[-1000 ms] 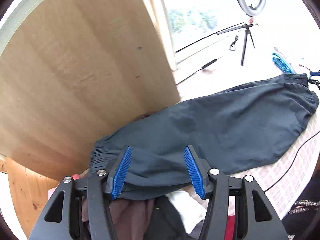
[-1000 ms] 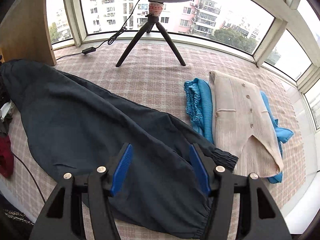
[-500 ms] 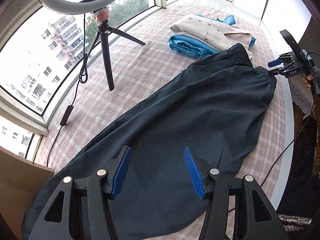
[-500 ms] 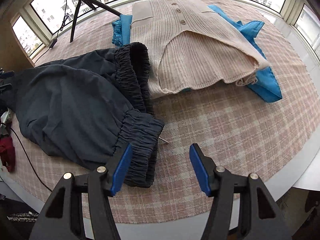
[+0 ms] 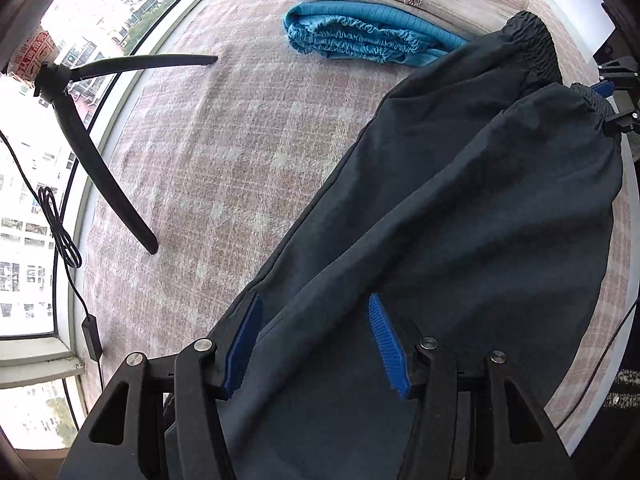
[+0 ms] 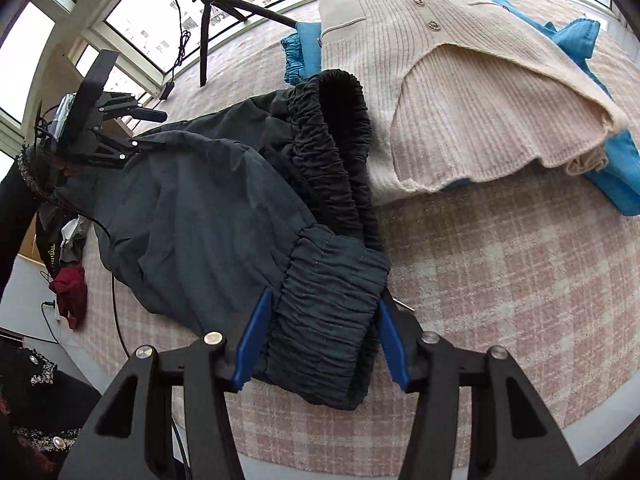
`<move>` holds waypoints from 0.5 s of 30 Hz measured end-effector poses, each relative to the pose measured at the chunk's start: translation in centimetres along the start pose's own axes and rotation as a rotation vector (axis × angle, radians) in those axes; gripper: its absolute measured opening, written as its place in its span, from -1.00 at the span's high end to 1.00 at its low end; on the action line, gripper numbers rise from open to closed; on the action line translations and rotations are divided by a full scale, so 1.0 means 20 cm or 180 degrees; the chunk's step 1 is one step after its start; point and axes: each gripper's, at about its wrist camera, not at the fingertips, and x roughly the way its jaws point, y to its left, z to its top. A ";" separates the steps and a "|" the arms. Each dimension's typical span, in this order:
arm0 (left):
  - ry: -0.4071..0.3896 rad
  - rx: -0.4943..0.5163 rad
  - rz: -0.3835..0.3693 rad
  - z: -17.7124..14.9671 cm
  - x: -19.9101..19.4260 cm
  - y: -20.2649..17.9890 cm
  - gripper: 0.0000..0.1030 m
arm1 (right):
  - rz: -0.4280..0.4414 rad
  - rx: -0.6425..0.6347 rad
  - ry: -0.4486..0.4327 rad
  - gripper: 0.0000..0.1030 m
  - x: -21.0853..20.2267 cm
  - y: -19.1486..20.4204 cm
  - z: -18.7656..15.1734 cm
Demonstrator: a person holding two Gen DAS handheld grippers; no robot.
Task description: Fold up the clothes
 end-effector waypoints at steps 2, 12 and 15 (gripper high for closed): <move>0.0086 -0.0037 -0.0111 0.00 0.06 0.04 -0.01 | 0.0001 0.0007 -0.0047 0.10 -0.01 0.01 0.00; -0.0209 -0.0351 -0.0198 -0.23 -0.08 0.09 0.97 | -0.0429 -0.0466 -0.0376 0.53 -0.19 0.24 0.00; -0.0345 -0.0512 -0.0107 -0.32 -0.18 0.14 0.97 | -0.0518 -0.0626 -0.0526 0.53 -0.25 0.30 0.08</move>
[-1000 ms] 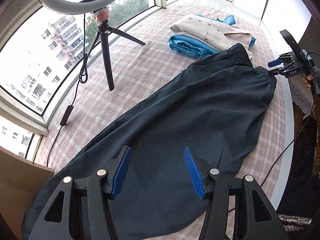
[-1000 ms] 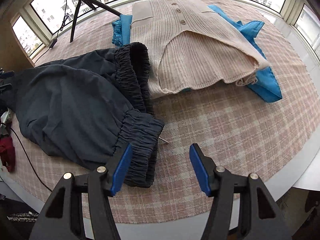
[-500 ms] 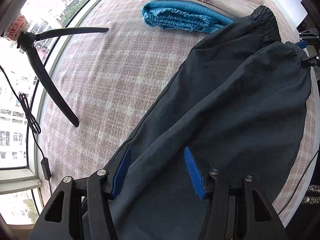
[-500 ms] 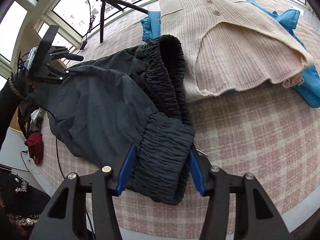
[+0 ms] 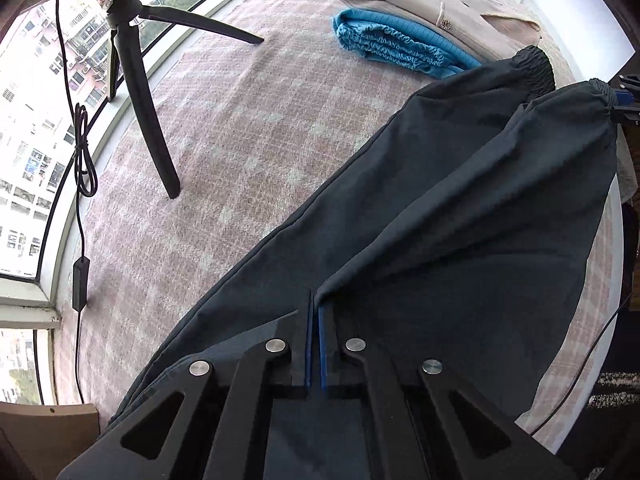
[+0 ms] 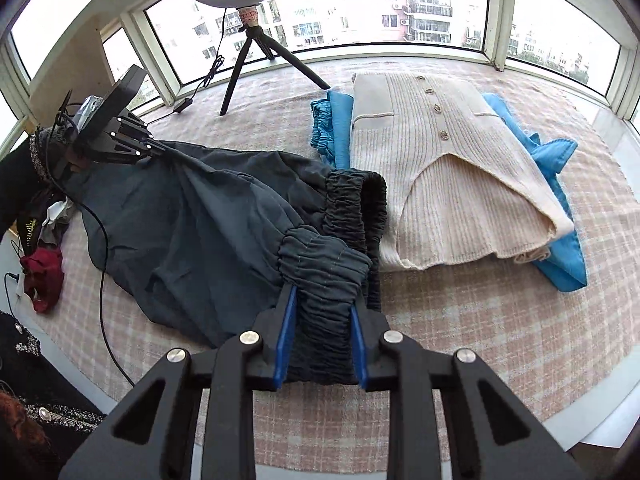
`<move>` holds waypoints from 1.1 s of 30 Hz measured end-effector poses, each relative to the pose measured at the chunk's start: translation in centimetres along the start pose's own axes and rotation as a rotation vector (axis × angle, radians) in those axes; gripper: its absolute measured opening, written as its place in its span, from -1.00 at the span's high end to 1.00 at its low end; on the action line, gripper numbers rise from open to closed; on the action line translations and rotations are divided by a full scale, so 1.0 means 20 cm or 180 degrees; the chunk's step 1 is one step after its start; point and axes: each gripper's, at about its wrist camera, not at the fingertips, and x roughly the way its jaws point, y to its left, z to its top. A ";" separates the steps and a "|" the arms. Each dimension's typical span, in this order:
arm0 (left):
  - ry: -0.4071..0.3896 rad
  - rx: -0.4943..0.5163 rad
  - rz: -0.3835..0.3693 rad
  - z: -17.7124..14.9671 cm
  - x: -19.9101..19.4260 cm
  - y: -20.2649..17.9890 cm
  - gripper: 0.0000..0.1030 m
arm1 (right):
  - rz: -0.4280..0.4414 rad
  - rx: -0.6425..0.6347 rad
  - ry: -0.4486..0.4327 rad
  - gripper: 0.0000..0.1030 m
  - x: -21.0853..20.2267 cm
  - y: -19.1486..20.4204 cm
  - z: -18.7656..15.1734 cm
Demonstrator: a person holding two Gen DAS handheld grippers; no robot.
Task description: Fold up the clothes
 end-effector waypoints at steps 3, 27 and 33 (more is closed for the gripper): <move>-0.0112 -0.0173 0.0108 -0.02 -0.08 0.09 0.97 | -0.0121 -0.0161 -0.0124 0.53 0.02 0.01 0.12; 0.0013 -0.1110 0.0190 -1.00 -0.43 -0.07 0.23 | -0.0771 -0.0456 0.0257 0.07 -0.05 0.01 0.30; -0.0012 -0.1491 -0.0090 -1.24 -0.25 -0.25 0.23 | 0.0364 -0.1298 0.0372 -0.16 -0.01 0.84 0.34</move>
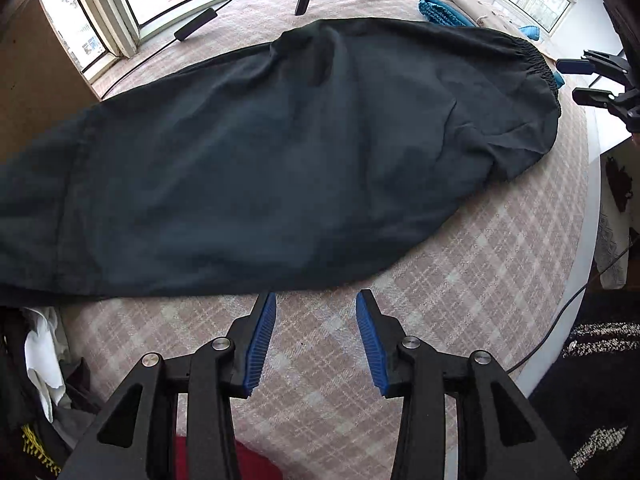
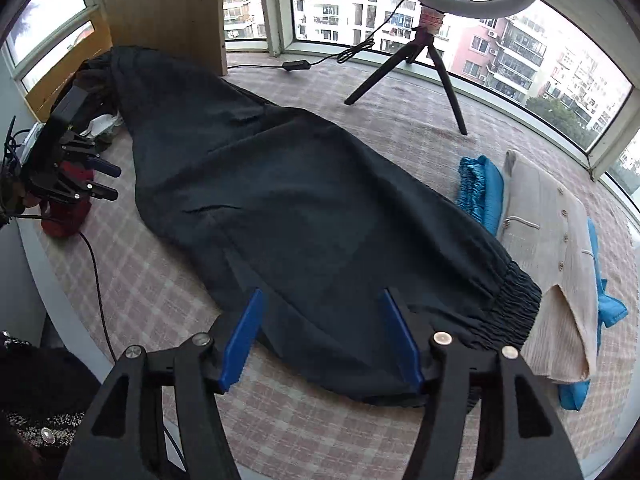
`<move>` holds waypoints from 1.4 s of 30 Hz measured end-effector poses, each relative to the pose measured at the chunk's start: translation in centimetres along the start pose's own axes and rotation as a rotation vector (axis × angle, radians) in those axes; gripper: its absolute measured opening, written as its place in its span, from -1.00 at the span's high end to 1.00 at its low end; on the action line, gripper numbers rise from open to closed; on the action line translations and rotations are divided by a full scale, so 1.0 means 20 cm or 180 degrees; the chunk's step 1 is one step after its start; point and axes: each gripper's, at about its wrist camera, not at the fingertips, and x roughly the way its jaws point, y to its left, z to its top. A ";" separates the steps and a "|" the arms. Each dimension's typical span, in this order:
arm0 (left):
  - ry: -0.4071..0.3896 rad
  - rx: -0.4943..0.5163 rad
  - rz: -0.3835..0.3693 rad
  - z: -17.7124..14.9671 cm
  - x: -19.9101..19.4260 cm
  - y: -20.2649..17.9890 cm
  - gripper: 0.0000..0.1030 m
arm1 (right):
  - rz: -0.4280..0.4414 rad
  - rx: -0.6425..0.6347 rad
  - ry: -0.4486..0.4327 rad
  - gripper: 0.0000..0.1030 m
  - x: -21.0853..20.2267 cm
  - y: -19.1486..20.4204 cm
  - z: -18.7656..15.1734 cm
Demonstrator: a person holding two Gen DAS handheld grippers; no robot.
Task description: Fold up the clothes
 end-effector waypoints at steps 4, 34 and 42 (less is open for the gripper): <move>-0.0140 -0.0200 -0.0068 -0.07 0.00 0.02 0.23 | 0.0309 -0.0714 0.0136 -0.16 0.24 0.49 0.23; -0.0705 0.0031 -0.0736 0.17 0.12 -0.11 0.23 | 0.0914 -0.0239 0.0617 0.95 0.47 0.55 0.96; -0.0761 0.0361 -0.1026 0.38 0.23 -0.27 0.20 | 0.0888 -0.0177 0.0534 0.95 0.41 0.49 1.06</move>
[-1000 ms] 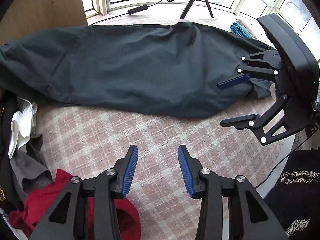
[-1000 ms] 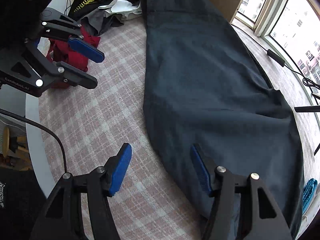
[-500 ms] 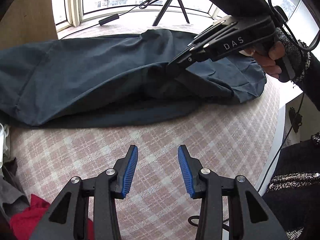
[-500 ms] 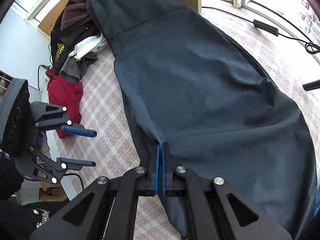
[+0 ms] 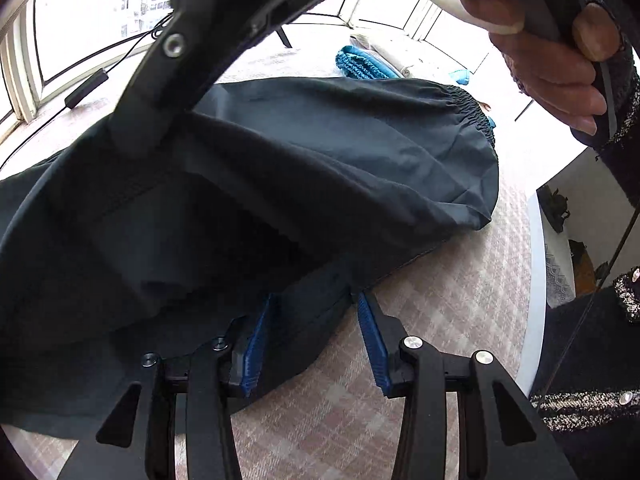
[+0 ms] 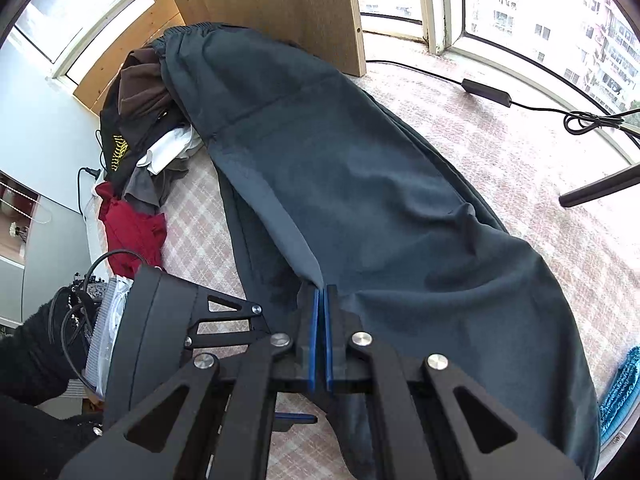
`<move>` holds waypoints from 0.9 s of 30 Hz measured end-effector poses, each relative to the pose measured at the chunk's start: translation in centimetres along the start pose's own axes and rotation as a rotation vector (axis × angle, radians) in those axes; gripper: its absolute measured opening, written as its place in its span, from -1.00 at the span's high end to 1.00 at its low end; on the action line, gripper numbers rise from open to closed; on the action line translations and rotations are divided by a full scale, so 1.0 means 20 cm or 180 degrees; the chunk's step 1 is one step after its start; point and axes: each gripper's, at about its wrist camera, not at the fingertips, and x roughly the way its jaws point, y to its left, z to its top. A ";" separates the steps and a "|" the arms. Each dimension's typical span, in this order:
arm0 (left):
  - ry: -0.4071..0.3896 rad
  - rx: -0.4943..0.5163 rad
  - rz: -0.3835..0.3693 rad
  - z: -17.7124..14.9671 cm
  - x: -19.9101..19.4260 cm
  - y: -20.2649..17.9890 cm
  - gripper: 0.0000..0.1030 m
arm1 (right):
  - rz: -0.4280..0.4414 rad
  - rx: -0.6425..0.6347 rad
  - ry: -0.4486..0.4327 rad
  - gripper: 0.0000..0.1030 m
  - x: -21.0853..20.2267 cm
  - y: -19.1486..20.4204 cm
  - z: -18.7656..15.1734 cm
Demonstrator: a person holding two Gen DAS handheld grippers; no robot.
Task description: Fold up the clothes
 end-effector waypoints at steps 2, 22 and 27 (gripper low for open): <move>-0.0064 -0.0042 -0.0099 0.03 0.01 0.00 0.12 | -0.0043 0.0034 -0.0024 0.97 -0.02 -0.03 0.01; -0.0049 -0.0066 -0.0408 -0.18 -0.18 -0.27 0.95 | 0.0010 0.0540 -0.0261 -0.04 -0.23 -0.23 -0.24; 0.0221 -0.0201 -0.0469 -0.34 -0.04 -0.34 0.95 | -0.1105 0.0786 -0.0014 -0.04 -0.11 -0.44 -0.63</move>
